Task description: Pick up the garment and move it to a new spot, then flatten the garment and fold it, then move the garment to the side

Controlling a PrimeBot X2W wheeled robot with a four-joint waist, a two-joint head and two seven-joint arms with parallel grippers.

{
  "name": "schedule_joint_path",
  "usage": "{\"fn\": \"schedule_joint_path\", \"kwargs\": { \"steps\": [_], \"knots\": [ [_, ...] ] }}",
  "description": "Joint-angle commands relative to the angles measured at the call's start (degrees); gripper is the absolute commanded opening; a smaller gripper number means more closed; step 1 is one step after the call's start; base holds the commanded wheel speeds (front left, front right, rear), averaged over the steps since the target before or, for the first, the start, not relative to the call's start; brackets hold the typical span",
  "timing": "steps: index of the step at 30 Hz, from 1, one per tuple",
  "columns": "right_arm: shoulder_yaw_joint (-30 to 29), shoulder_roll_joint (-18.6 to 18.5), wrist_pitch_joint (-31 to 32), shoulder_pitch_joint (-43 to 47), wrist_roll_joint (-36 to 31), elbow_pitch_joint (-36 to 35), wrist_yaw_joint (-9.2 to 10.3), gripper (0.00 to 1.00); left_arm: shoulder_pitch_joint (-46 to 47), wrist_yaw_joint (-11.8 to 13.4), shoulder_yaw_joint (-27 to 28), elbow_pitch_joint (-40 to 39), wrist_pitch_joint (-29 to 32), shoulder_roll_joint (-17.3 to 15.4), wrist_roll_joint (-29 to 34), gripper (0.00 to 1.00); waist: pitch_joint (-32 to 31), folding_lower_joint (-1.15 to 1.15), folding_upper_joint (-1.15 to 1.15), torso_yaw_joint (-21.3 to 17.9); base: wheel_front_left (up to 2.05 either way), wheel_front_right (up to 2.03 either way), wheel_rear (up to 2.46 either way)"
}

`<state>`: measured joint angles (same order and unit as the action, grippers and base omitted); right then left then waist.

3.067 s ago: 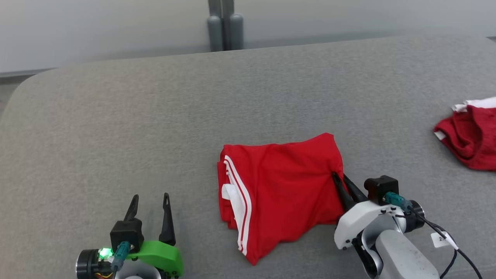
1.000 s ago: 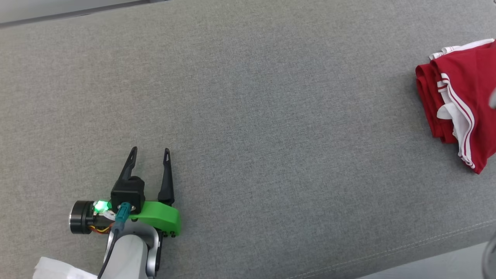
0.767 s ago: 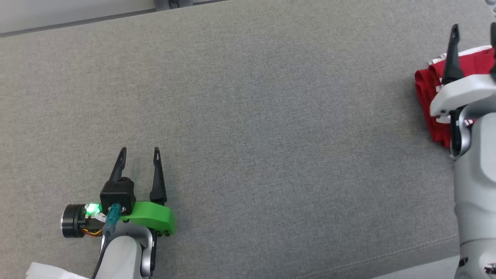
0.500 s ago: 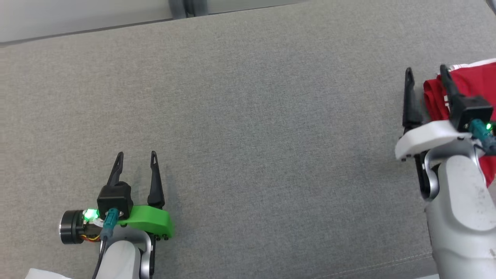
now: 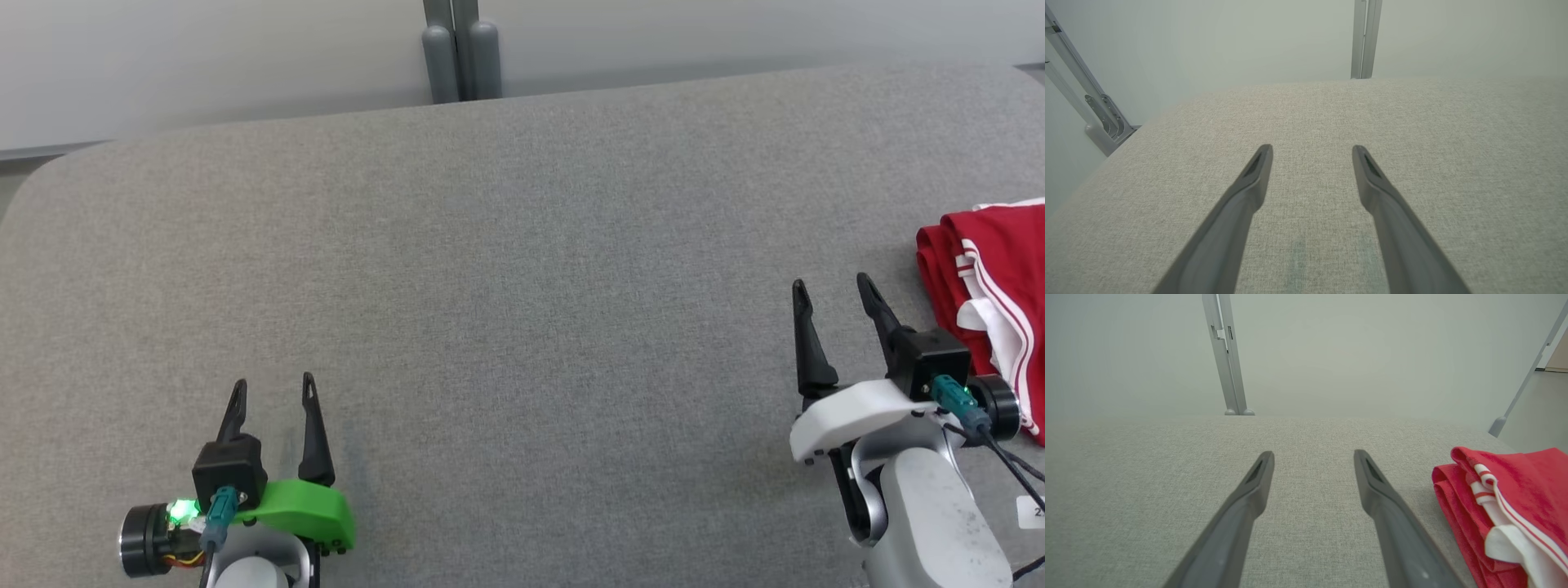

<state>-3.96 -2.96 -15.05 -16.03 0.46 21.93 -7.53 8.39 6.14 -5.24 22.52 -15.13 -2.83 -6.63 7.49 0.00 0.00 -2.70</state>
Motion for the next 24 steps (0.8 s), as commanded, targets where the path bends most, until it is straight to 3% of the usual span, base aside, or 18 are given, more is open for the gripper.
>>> {"fn": "schedule_joint_path", "kwargs": {
  "steps": [1, 8, 21, 22, 24],
  "knots": [
    [0.4, 0.0, -0.1, 1.4, 1.1, -0.3, 0.09, 1.0, -1.2, 0.3, 0.4, 0.1, 0.0, -0.2, -0.2, 1.0, -2.5, 0.0, 0.0, 1.2, 0.0, 0.0, 0.0],
    [1.4, 0.0, -0.1, 4.3, 2.9, -0.4, 0.09, 1.0, -3.7, 0.3, 1.2, -0.2, 0.0, -0.2, -0.7, 1.0, -6.1, 0.0, 0.0, 1.5, 0.0, 0.0, 0.0],
    [2.9, 0.0, -0.1, 5.8, 4.7, -0.2, 0.09, 1.0, -5.3, -2.7, 2.0, -0.1, 0.0, -0.2, -2.2, 1.0, -7.4, 0.0, 0.0, 0.9, 0.0, 0.0, 0.0],
    [2.9, 0.1, 0.0, 5.1, 4.5, -0.2, 0.0, 0.0, -4.6, -2.6, 1.9, -0.1, 0.0, 0.0, -1.9, 0.0, -7.5, 0.0, 0.0, 0.9, 0.0, 0.0, 0.0],
    [2.7, 0.2, 0.2, 5.5, 4.7, 0.8, 0.0, 0.0, -4.6, -2.6, 1.8, 0.9, 0.1, 0.2, -2.0, 0.0, -7.5, 0.0, 0.0, 0.9, 0.0, 0.0, 0.0]
  ]
}}
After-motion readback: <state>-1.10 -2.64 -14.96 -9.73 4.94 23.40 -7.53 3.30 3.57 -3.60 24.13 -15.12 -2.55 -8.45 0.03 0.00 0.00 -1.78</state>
